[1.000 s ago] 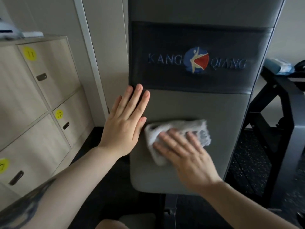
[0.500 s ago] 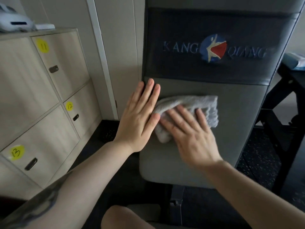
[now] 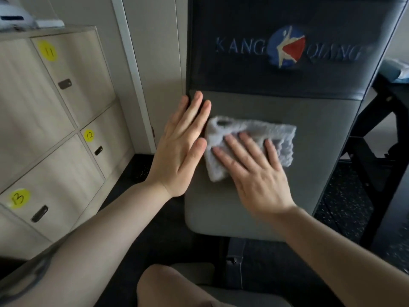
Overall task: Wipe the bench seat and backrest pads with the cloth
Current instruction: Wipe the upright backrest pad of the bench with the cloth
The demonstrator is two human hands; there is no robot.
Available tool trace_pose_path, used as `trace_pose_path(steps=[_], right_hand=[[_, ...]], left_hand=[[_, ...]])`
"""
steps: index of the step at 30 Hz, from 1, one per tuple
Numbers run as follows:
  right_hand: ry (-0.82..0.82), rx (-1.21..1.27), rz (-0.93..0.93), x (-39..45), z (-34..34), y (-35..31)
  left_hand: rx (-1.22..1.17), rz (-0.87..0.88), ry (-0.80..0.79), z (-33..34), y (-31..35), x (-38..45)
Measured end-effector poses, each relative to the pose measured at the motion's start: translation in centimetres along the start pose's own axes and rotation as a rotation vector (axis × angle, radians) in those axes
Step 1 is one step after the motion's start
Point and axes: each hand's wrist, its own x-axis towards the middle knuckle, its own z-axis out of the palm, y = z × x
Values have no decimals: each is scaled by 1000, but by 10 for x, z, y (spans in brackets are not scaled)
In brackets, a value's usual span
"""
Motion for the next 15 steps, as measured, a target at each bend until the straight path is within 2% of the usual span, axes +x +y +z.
trace_pose_path(steps=[3,4,5,7,9,10,12,15], right_hand=[[68,68,194,14,7,-29],[39,81,183,10,15,-42],[-13,67,95,2,26,-50],[-174,-46,-213,-27,42,-53],[-233,-199,-403,-49,44,-36],[-213,-213,-400,-51,40,-25],[-135,-165,-262,-39,28,-7],[-58,-70,-78,-20,20,-9]], left_hand=[[10,-10,-7,3,-1,0],[32,-9,-6,4,-1,0],[58,-9,-10,4,0,-1],[124,-12,-17,4,1,-1],[229,-11,-18,4,-3,-3],[293,-11,-16,4,-6,-3],[402,-9,-18,9,-9,-2],[409,-25,-35,17,-6,1]])
